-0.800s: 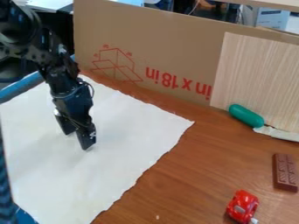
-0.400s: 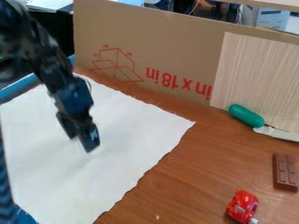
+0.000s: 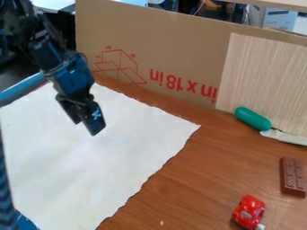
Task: Pick up the green object on the table and place it on the top right corner of cloth
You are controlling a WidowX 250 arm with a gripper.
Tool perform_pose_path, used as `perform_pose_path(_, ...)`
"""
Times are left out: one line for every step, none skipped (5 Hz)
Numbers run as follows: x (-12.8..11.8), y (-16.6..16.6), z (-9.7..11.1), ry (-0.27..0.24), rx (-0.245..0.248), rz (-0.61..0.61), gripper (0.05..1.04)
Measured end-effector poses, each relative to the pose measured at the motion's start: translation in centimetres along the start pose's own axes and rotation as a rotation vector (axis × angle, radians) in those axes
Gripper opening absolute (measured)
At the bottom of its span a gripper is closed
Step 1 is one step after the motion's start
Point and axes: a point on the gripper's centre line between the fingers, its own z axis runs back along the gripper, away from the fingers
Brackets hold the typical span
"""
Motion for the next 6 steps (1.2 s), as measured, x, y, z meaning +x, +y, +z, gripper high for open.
perform_pose_path(1.3, -3.7, -1.5, 0.031, -0.041, -0.065, 0.999)
perform_pose_path(2.3, -8.2, -4.2, 0.080, -0.070, -0.120, 1.000)
perform_pose_path(2.9, -12.9, -5.8, 0.124, -0.108, -0.188, 0.999)
perform_pose_path(3.9, -16.0, -6.5, 0.106, -0.107, -0.235, 0.999)
perform_pose_path(6.3, -16.6, -7.7, 0.074, -0.129, -0.155, 0.999)
perform_pose_path(8.8, -16.6, -8.1, 0.029, -0.127, -0.004, 0.999)
